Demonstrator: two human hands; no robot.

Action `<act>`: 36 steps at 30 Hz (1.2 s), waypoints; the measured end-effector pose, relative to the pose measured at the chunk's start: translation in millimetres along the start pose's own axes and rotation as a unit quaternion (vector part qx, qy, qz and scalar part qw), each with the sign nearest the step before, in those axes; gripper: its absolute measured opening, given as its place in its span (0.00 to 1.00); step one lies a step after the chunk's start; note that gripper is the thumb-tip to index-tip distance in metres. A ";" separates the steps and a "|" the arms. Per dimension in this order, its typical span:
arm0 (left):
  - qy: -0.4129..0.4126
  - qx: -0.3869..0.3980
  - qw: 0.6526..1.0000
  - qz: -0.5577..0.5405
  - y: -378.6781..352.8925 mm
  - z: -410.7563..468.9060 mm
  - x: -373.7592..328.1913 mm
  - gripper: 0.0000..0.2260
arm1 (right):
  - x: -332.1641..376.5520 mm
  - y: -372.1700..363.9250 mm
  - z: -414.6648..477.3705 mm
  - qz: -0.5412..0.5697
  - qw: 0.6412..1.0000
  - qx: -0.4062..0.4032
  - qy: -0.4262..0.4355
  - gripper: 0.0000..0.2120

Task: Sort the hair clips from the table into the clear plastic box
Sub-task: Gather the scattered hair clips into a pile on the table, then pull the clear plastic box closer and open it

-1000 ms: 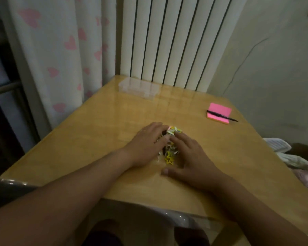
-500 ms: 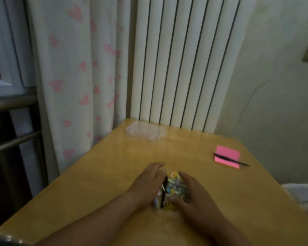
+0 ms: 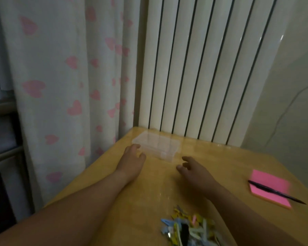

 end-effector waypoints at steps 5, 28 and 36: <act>0.025 -0.048 0.996 -0.070 -0.5 53.2 9.7 0.30 | 12.6 -19.0 56.9 -0.023 0.998 0.032 0.040 0.34; -0.080 0.149 0.980 0.105 -68.5 -143.0 -97.3 0.17 | -106.5 60.6 -171.9 -0.073 0.983 -0.145 -0.081 0.38; -0.142 0.327 0.873 0.332 -88.3 -123.0 -137.4 0.55 | -101.6 62.0 -175.5 -0.095 0.979 -0.171 -0.062 0.47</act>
Point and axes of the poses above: each hand's wrist, its own z-axis towards the middle knuckle, its own y-axis out of the back of the hand, x = y × z, the point moved 2 cm from there along z, towards the middle knuckle, and after that the axes turned 3 degrees about x, right-handed, at the moved point
